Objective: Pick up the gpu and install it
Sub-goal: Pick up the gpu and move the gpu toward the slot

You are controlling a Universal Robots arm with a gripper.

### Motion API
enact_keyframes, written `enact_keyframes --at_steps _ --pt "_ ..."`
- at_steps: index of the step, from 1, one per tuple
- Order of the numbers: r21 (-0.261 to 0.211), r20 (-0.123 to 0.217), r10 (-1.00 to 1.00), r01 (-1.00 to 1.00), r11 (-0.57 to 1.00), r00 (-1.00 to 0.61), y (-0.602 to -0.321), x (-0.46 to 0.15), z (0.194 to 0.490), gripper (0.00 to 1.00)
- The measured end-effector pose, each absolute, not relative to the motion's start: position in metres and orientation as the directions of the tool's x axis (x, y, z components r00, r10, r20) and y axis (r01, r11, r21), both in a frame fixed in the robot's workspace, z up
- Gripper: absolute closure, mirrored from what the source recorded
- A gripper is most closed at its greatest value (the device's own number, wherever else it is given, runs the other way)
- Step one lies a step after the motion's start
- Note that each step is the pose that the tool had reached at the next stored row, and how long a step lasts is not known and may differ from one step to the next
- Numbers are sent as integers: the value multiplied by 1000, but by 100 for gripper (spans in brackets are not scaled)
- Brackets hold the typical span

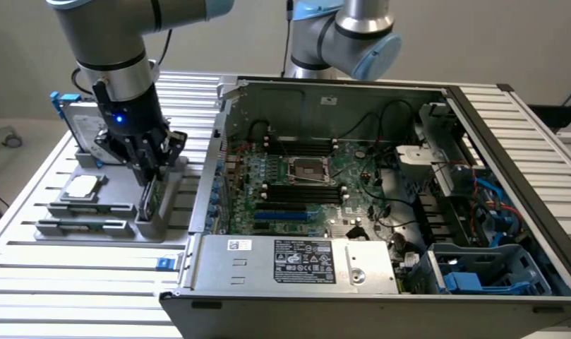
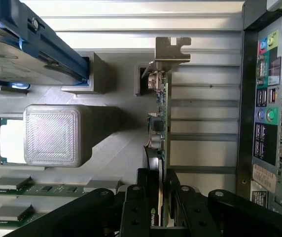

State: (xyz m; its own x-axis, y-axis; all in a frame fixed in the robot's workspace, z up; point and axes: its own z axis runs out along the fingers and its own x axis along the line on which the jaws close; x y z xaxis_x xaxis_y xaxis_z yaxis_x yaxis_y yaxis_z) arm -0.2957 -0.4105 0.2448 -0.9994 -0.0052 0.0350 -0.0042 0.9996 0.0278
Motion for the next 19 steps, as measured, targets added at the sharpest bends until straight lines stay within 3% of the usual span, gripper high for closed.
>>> enact_keyframes --at_steps 9,19 --pt "28 35 -5 -4 1000 -999 -411 -296 247 73" --pt "28 35 -5 -4 1000 -999 -410 -296 290 73"
